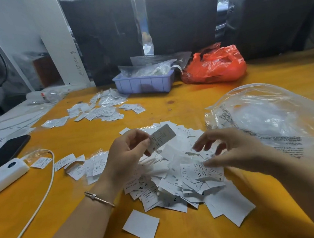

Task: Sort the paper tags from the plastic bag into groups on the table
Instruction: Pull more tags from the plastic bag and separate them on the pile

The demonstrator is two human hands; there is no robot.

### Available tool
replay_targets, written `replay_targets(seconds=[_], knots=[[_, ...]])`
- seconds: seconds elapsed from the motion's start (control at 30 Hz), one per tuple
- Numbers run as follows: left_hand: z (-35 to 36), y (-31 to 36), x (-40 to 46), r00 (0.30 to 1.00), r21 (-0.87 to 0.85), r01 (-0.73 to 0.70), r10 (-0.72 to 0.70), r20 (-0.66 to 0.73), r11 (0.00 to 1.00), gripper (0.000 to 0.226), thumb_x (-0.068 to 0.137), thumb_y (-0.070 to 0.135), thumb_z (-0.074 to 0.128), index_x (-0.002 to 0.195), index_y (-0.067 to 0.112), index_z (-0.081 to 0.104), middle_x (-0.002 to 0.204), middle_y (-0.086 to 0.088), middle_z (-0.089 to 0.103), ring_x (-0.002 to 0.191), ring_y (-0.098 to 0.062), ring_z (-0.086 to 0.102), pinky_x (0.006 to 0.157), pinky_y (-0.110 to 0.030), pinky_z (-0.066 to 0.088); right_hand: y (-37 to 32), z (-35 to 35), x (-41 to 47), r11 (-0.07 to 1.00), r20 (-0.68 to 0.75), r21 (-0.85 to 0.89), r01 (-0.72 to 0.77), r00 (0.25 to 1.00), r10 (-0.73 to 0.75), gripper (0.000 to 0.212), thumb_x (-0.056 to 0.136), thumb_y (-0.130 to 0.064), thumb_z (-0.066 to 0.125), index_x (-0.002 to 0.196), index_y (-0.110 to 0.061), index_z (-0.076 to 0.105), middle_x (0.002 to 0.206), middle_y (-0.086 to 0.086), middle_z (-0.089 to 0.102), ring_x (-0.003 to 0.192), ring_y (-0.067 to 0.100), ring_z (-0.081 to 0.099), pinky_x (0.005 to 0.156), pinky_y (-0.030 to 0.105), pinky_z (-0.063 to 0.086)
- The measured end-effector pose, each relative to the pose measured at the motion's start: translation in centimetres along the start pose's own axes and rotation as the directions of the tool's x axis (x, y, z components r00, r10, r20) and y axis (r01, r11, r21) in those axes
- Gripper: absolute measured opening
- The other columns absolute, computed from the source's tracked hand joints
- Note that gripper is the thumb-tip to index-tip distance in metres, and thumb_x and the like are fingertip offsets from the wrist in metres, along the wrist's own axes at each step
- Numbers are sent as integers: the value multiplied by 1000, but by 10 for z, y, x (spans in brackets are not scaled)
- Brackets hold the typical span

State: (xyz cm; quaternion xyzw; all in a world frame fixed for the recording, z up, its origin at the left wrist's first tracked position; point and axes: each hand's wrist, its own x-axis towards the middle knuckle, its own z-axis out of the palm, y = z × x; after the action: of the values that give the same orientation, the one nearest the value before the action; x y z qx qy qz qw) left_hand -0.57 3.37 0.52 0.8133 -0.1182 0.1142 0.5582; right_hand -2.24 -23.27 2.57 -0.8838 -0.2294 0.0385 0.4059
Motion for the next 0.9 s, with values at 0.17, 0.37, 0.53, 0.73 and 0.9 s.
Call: replay_targets(seconds=[0.17, 0.37, 0.53, 0.73, 0.9], knots=[[0, -2, 0, 1000, -54, -1, 1, -15, 999, 13, 96, 4, 60, 89, 12, 67, 71, 8, 70, 58, -14, 61, 56, -16, 46, 7, 5, 1, 928, 187, -372, 24, 981, 50, 51, 71, -41, 82, 113, -41, 53, 110, -19, 46, 98, 0, 45, 84, 26, 45], [1, -4, 0, 1000, -46, -6, 6, 1, 999, 10, 95, 3, 61, 90, 8, 68, 71, 8, 71, 57, -13, 61, 56, -15, 46, 15, 10, 6, 978, 16, -208, 15, 1000, -12, 41, 71, -44, 81, 108, -32, 65, 97, -13, 56, 78, 4, 58, 68, 22, 50], [-3, -4, 0, 995, -75, -8, 1, -97, 997, 9, 95, 3, 60, 92, 8, 68, 72, 5, 72, 58, -12, 61, 56, -16, 47, 12, 2, 5, 988, -199, -118, 96, 973, -118, 25, 76, -12, 80, 97, -22, 71, 87, -7, 65, 70, 6, 59, 60, 17, 46], [-1, -3, -1, 998, -77, -14, 10, -61, 997, 11, 96, 4, 60, 92, 9, 69, 70, 3, 70, 58, -14, 59, 57, -19, 48, 9, -25, -2, 880, -768, -433, -195, 592, -246, 18, 79, 7, 64, 88, -6, 73, 81, 8, 71, 66, 27, 63, 62, 29, 45], [2, -3, -2, 1000, -65, -18, 18, -1, 998, 11, 94, 5, 63, 92, 12, 70, 70, 2, 71, 57, -14, 60, 57, -20, 50, 30, -33, 1, 618, -702, -526, -585, 709, 73, 22, 84, -13, 65, 106, -10, 69, 102, 13, 66, 100, 36, 56, 87, 43, 39]])
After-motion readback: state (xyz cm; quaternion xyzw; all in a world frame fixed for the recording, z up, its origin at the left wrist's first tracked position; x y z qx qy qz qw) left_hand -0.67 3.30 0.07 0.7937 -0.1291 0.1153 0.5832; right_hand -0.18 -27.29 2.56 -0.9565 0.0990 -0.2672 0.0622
